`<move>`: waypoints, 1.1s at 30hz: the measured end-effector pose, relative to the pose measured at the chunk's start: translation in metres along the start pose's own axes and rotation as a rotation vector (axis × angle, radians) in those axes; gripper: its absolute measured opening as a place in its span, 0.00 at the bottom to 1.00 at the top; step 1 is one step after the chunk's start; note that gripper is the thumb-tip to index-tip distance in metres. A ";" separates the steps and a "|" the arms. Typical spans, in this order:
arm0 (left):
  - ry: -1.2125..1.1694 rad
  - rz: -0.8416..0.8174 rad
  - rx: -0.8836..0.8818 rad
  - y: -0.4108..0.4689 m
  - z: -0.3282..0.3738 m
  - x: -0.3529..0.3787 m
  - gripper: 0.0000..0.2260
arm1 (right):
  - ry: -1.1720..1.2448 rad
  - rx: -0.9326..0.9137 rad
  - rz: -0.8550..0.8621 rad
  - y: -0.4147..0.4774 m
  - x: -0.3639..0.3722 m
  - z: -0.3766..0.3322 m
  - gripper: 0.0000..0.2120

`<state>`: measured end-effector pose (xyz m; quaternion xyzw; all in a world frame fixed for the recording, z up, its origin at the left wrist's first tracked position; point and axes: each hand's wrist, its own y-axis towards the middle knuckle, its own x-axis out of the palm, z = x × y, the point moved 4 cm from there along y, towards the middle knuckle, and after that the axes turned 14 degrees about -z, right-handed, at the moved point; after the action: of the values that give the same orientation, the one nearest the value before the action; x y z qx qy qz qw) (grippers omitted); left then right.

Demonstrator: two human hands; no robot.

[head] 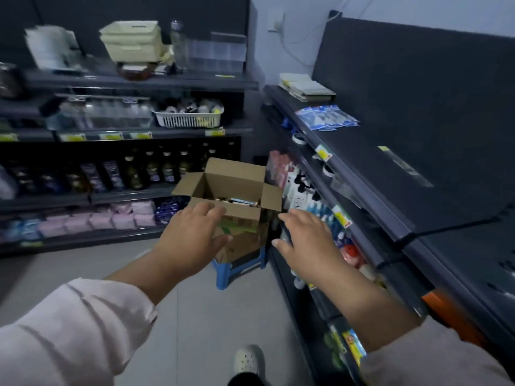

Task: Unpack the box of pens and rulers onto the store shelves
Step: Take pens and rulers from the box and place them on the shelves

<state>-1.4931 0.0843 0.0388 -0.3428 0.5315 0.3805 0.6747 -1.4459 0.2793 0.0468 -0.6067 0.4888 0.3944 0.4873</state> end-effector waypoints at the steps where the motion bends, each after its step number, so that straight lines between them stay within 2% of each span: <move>1: -0.001 -0.001 -0.016 0.012 -0.008 0.001 0.26 | 0.001 -0.011 -0.013 0.018 0.001 0.000 0.27; 6: 0.014 -0.017 -0.081 0.091 -0.051 0.005 0.27 | 0.018 -0.046 -0.065 0.119 0.003 0.013 0.27; 16: -0.042 -0.179 -0.181 0.272 -0.126 0.022 0.25 | 0.031 -0.025 -0.224 0.332 -0.001 0.057 0.28; 23: -0.050 -0.288 -0.141 0.363 -0.196 0.048 0.25 | 0.042 0.059 -0.348 0.428 0.024 0.062 0.29; 27: -0.043 -0.369 -0.092 0.413 -0.233 0.070 0.24 | 0.049 0.146 -0.362 0.477 0.047 0.066 0.29; 33: -0.053 -0.474 -0.051 0.475 -0.265 0.122 0.24 | 0.128 0.191 -0.464 0.543 0.093 0.075 0.29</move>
<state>-2.0131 0.0983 -0.1611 -0.4648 0.4084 0.2340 0.7499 -1.9573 0.3073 -0.1702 -0.6776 0.4017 0.1849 0.5877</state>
